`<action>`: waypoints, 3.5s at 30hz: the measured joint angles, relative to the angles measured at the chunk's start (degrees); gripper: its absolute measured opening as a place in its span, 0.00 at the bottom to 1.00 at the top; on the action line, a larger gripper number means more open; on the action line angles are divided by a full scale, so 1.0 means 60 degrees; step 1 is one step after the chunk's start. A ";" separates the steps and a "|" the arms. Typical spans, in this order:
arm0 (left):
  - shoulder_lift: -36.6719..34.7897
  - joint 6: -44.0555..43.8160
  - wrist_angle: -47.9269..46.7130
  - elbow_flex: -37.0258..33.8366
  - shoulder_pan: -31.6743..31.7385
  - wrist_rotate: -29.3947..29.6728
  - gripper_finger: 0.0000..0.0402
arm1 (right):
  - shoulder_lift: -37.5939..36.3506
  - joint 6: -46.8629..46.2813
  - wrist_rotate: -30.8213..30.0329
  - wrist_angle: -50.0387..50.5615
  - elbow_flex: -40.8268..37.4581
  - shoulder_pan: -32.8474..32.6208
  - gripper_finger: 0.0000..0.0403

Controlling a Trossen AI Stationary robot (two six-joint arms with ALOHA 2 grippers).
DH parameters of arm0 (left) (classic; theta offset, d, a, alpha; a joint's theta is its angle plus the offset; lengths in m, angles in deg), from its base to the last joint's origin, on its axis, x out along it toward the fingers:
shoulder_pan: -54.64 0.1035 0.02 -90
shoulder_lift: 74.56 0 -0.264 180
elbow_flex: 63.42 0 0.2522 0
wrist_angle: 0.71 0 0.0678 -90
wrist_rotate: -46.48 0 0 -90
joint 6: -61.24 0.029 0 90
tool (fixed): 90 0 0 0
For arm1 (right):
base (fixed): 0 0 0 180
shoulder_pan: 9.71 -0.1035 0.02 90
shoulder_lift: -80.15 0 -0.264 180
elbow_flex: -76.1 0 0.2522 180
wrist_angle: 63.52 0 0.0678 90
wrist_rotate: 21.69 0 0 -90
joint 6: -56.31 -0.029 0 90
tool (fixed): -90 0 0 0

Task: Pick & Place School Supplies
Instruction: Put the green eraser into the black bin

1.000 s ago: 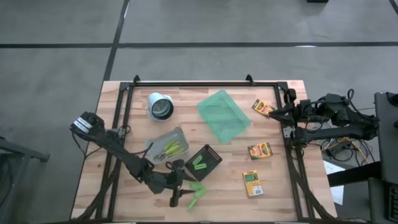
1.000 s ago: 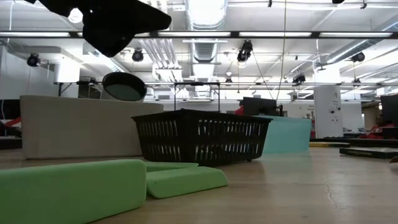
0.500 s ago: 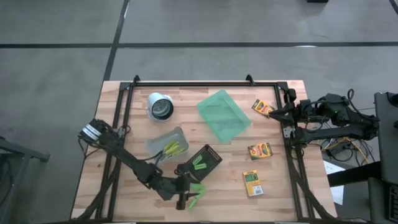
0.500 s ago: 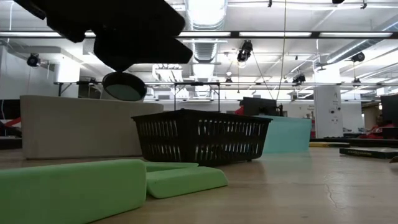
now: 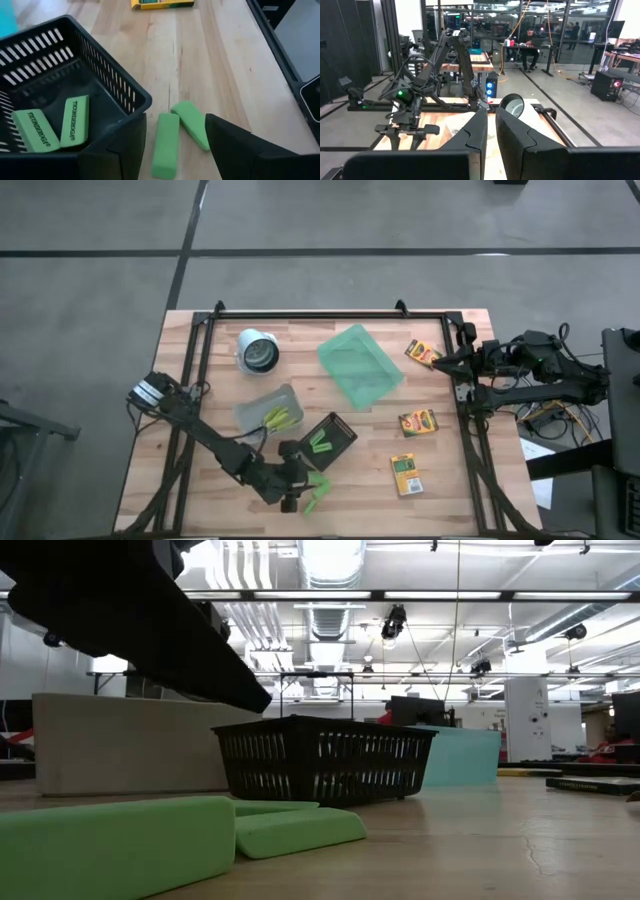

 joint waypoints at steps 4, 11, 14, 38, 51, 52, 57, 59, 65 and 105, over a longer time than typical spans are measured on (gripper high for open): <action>0.0099 -0.0100 0.0028 0.0005 0.0007 0.0007 0.52 | -0.0002 0.0000 0.0002 0.0000 0.0000 0.0002 0.09; 0.0925 -0.0683 -0.0004 0.0403 0.0007 -0.0022 0.52 | 0.0001 0.0001 -0.0001 0.0000 -0.0001 -0.0002 0.09; 0.1193 -0.0657 0.0031 0.0554 0.0007 -0.0055 0.52 | 0.0001 0.0000 0.0001 0.0002 0.0000 -0.0002 0.09; 0.1569 -0.0260 -0.0213 0.0650 0.0160 -0.0086 0.52 | 0.0002 0.0000 -0.0002 0.0000 0.0000 -0.0002 0.09; 0.1428 -0.0408 -0.0951 0.0768 0.0215 -0.0073 0.52 | 0.0000 0.0000 0.0001 0.0002 0.0000 -0.0002 0.09; 0.1428 -0.0447 -0.0966 0.0763 0.0215 -0.0074 0.52 | -0.0001 0.0000 0.0002 0.0000 -0.0003 -0.0002 0.09; 0.1428 -0.0658 -0.0958 0.0700 0.0215 -0.0132 0.52 | -0.0002 0.0000 -0.0001 0.0003 -0.0003 0.0001 0.09; 0.1417 -0.0762 -0.0940 0.0652 0.0215 -0.0213 0.51 | -0.0001 0.0000 0.0001 0.0000 -0.0001 -0.0002 0.09; 0.1410 -0.0814 -0.0936 0.0636 0.0215 -0.0328 0.44 | 0.0000 0.0000 0.0002 0.0000 -0.0002 -0.0002 0.09; -0.0701 -0.1874 -0.5479 0.3009 0.0247 -0.0604 0.24 | 0.0002 0.0000 0.0000 0.0000 0.0000 0.0002 0.09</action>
